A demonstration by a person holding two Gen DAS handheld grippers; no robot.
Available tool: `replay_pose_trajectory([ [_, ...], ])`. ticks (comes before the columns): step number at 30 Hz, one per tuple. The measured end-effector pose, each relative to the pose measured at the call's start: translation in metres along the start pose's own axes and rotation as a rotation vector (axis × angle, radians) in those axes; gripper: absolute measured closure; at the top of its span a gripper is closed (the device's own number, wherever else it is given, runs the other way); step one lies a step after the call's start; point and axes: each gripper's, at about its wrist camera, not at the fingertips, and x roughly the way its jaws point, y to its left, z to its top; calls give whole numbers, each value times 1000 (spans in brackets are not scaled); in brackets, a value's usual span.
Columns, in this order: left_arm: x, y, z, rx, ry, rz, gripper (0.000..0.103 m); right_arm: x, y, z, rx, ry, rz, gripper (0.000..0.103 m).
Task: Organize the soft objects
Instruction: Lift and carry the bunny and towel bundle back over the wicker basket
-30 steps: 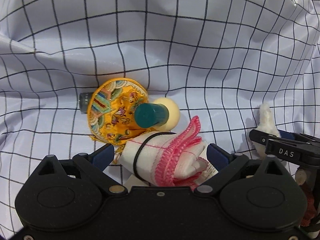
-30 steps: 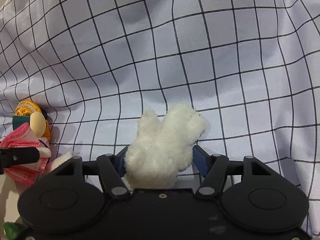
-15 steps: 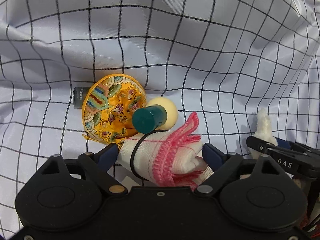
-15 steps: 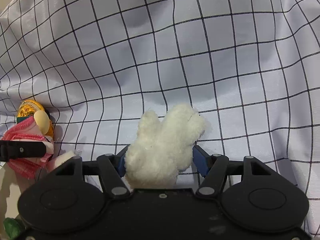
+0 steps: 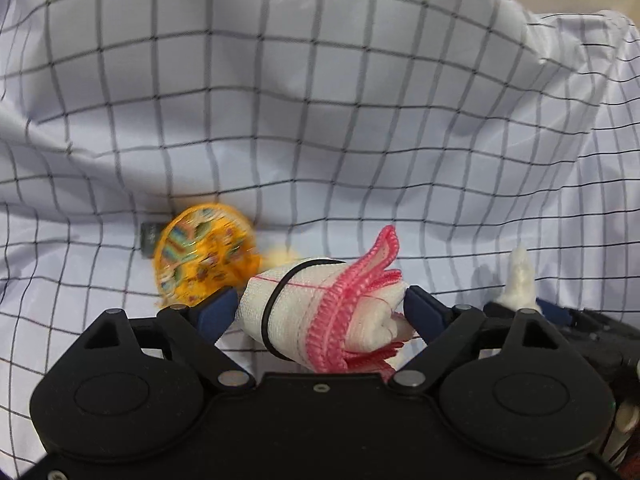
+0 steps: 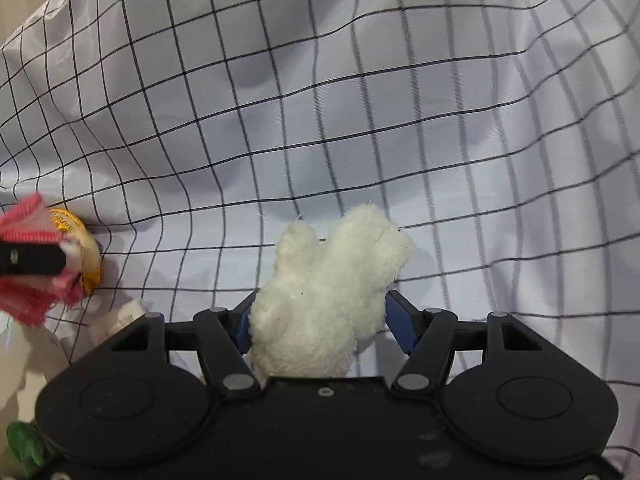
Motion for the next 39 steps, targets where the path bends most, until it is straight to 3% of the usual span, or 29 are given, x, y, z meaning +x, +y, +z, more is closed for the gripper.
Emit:
replay_pose_trajectory([
  [10,12,-70,8,57,0,-81,17,-52,-33,-37,18,-12,-110,39],
  [23,24,-165,-14,159,57,-216,17,-114,-50,-91,33,3,-120,39],
  [30,16,-188,-37,189,108,-273,17,-162,-53,-119,50,-5,-86,39],
  [39,-21,-197,-82,201,180,-354,17,-207,-60,-146,76,12,-67,39],
])
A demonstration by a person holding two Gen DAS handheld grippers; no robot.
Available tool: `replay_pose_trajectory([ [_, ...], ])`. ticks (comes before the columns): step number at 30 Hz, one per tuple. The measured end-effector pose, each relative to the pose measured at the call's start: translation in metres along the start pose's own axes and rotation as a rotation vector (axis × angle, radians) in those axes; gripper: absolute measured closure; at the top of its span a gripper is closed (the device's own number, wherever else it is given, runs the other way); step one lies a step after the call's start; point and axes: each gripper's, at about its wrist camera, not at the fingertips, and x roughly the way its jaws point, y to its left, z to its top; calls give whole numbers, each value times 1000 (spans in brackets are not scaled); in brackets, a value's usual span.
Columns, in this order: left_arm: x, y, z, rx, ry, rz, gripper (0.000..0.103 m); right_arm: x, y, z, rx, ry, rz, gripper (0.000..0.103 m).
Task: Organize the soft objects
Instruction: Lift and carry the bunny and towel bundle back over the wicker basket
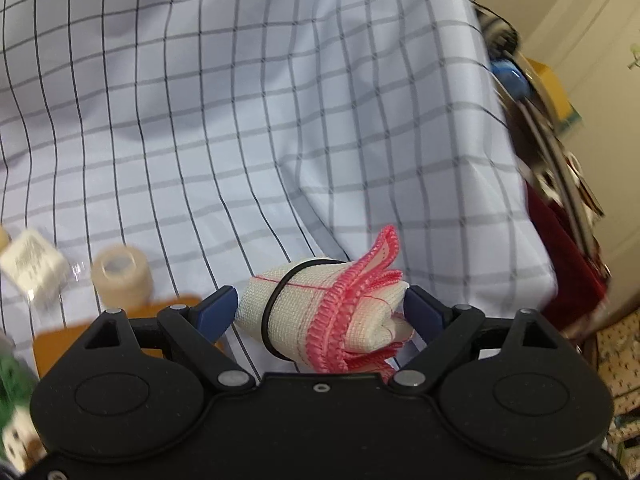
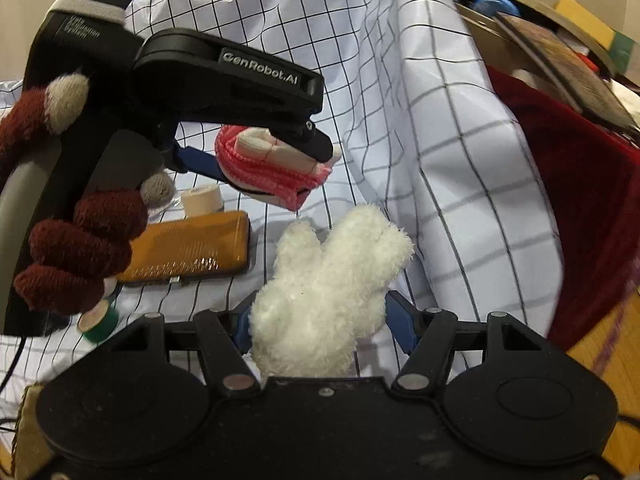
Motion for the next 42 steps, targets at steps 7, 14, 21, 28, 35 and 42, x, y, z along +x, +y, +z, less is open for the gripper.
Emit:
replay_pose_trajectory([
  [7,-28,-12,-40,-4,33,-29,17,-37,-5,-27,-10,5,6,39],
  [14,-69,-26,-85,2,31,-17,17,-68,-3,-58,-12,11,32,39],
  [21,-110,-32,-130,-15,-12,33,17,-90,1,-82,-18,9,68,39],
  [28,-154,-25,-176,-65,-91,119,17,-112,9,-104,-28,-14,114,39],
  [35,-188,-11,-218,-131,-166,240,17,-127,15,-113,-31,-41,153,39],
  [42,-208,-9,-254,-180,-253,407,17,-142,25,-121,-30,-69,219,39],
])
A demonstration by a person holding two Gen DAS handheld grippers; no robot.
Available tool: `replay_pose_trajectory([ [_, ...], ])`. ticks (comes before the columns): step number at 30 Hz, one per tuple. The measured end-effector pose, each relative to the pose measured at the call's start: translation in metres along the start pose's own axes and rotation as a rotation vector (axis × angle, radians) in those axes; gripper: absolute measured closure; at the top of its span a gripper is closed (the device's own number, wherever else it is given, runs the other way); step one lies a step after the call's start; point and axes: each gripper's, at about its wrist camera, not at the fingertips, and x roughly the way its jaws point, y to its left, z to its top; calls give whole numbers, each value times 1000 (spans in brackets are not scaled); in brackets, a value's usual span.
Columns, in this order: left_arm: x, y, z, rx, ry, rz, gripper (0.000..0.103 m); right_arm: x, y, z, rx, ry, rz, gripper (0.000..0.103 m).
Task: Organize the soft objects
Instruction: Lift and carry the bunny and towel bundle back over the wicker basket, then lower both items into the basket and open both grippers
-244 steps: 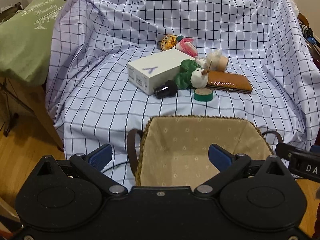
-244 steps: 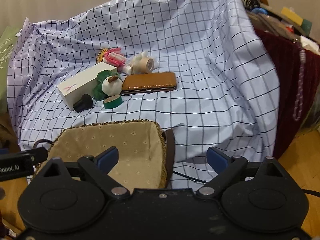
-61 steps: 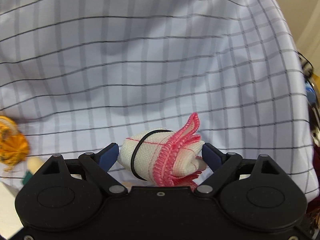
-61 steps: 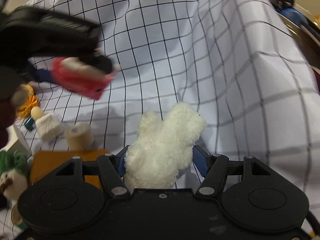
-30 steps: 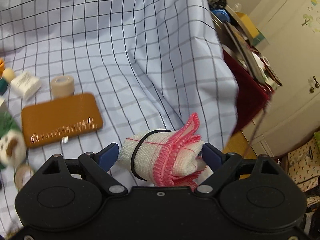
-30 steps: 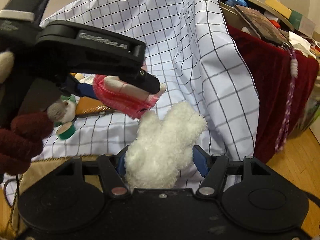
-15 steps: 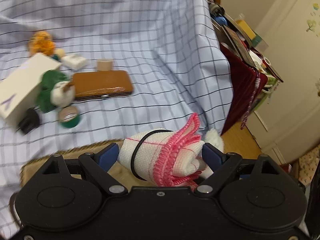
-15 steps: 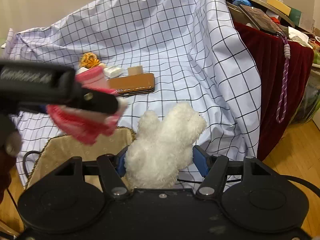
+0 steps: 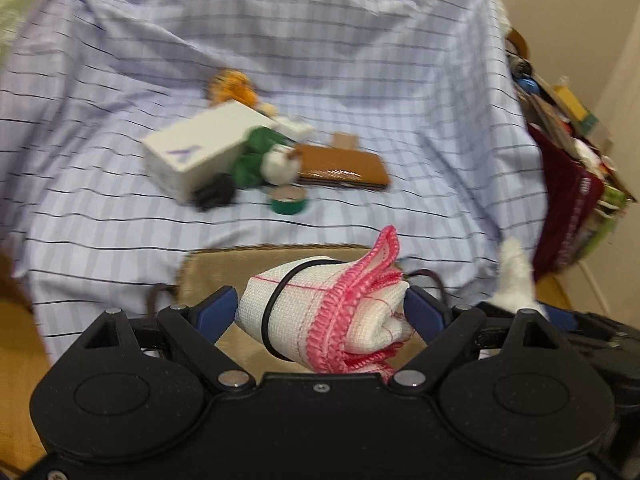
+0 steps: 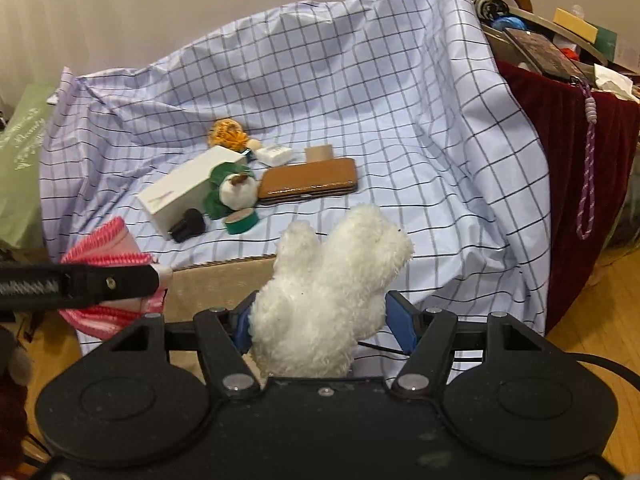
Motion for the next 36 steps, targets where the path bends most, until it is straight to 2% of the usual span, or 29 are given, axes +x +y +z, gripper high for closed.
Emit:
replay_pose_trajectory([
  [6,-4,4,-19,-48,-62,147,17,-4,6,-1,13,-7,38,39],
  [13,9,7,-36,-85,-48,240,17,5,10,-4,45,20,46,39],
  [19,16,5,-45,-80,-15,254,17,15,15,-8,32,52,50,38],
  [30,20,5,-50,-84,-2,278,16,28,16,-11,23,83,49,38],
  [36,21,6,-49,-89,-5,276,15,29,17,-10,21,81,80,38],
])
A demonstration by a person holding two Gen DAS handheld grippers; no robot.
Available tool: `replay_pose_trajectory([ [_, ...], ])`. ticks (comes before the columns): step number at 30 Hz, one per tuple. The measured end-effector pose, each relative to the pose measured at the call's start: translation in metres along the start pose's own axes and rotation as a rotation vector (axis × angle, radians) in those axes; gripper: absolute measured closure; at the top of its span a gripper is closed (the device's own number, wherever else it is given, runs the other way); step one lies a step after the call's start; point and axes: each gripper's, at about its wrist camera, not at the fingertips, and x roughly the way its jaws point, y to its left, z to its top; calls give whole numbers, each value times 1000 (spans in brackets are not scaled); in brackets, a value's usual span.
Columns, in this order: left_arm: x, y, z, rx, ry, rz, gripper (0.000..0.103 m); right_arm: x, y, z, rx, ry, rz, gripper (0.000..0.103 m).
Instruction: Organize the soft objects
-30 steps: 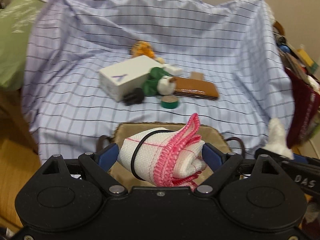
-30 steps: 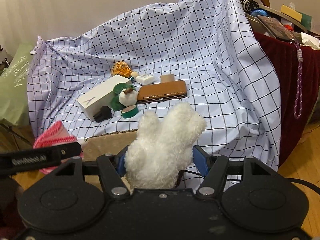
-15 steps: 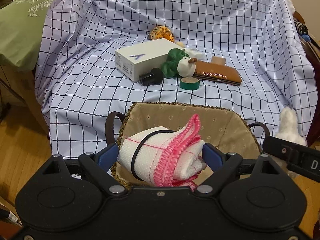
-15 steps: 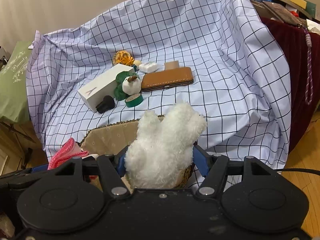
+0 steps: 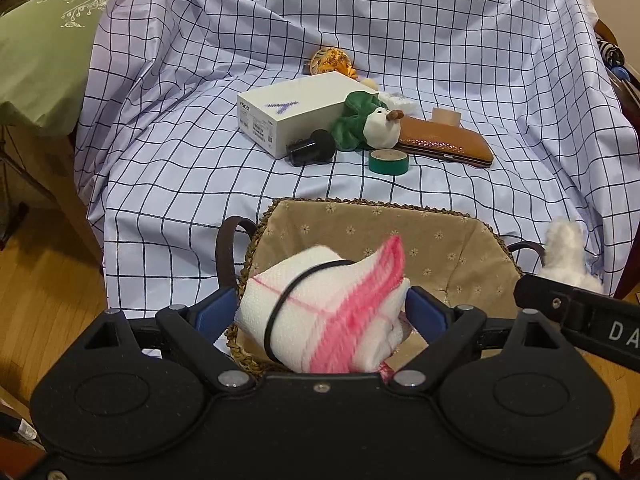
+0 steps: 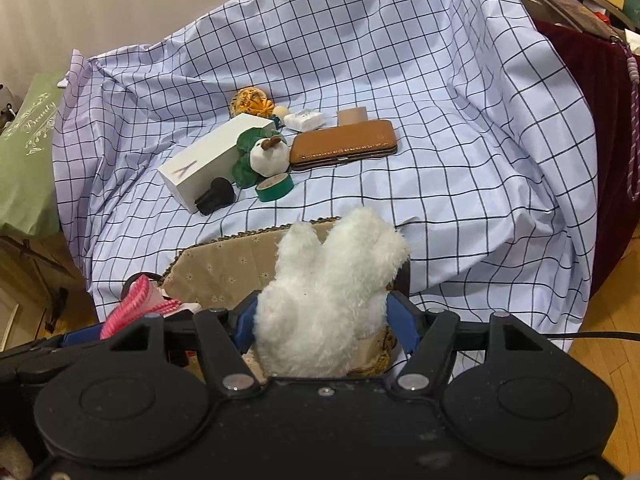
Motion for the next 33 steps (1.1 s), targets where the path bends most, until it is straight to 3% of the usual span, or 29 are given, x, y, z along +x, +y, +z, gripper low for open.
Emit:
replay_pose_trajectory([
  [33,-6,3,-6,4,-11,23,15,0,-4,-3,5,11,-25,37],
])
